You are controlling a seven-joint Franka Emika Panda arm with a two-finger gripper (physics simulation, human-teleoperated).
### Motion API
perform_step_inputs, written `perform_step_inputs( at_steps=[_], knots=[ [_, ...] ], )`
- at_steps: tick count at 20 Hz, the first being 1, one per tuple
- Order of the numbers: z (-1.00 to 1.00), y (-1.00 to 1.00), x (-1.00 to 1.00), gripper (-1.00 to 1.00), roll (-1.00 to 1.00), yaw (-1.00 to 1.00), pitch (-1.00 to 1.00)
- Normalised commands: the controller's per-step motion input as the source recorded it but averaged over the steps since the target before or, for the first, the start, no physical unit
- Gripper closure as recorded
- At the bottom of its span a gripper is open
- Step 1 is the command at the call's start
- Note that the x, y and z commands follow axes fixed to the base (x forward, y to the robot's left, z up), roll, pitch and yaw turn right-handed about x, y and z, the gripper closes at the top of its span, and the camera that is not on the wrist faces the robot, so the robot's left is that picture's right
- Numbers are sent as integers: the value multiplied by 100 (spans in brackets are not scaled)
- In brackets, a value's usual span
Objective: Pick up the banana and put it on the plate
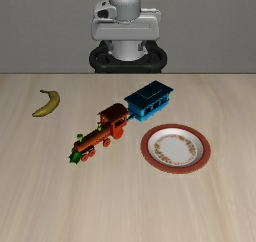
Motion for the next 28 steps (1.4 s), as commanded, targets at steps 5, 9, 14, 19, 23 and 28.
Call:
perform_step_inputs(
  at_steps=[5,9,14,19,23,28],
  knots=[
    [0,-100,0,-100,0,0,0],
    [0,-100,0,-100,0,0,0],
    [0,-100,0,-100,0,0,0],
    [0,-100,0,-100,0,0,0],
    [0,-50,-50,-100,0,0,0],
    [-100,0,0,-100,0,0,0]
  ],
)
